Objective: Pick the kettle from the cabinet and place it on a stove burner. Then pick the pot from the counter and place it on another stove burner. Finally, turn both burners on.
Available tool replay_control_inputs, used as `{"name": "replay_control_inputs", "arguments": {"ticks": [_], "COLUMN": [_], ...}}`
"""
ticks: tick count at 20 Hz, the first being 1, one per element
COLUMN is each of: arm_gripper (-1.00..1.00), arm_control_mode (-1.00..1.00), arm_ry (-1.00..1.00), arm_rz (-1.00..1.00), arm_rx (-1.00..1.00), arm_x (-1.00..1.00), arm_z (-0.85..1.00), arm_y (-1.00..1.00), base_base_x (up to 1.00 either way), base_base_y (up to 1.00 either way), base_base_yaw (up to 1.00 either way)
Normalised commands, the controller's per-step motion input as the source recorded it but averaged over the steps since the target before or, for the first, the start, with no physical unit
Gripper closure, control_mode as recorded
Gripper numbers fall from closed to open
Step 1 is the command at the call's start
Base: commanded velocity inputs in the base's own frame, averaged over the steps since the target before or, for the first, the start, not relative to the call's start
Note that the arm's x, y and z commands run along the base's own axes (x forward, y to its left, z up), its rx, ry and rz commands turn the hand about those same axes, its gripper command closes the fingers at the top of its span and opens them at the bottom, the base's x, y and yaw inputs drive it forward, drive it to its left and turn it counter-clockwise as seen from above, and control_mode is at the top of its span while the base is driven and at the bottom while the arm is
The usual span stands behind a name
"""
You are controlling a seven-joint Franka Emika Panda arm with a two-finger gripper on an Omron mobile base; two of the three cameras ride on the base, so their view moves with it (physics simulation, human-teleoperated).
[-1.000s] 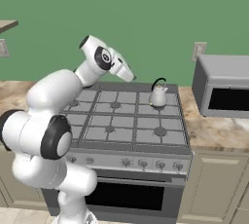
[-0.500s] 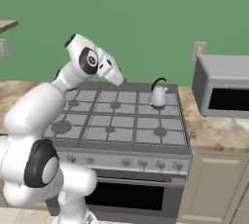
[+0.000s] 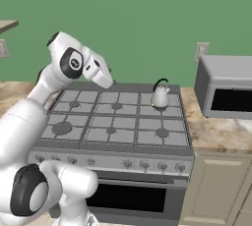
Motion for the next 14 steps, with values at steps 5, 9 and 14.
{"name": "replay_control_inputs", "arguments": {"ticks": [5, 9, 14], "arm_gripper": [-1.00, -1.00, -1.00], "arm_control_mode": [-1.00, -1.00, 1.00], "arm_ry": [0.00, 0.00, -0.01], "arm_rz": [0.00, 0.00, 0.00], "arm_rx": [0.00, 0.00, 0.00], "arm_x": [-0.35, 0.00, -0.04], "arm_z": [0.10, 0.00, 0.00], "arm_y": [0.18, 0.00, 0.01], "base_base_x": [0.00, 0.00, -0.16], "base_base_y": [0.00, 0.00, 0.10], "base_base_yaw": [0.00, 0.00, 0.00]}}
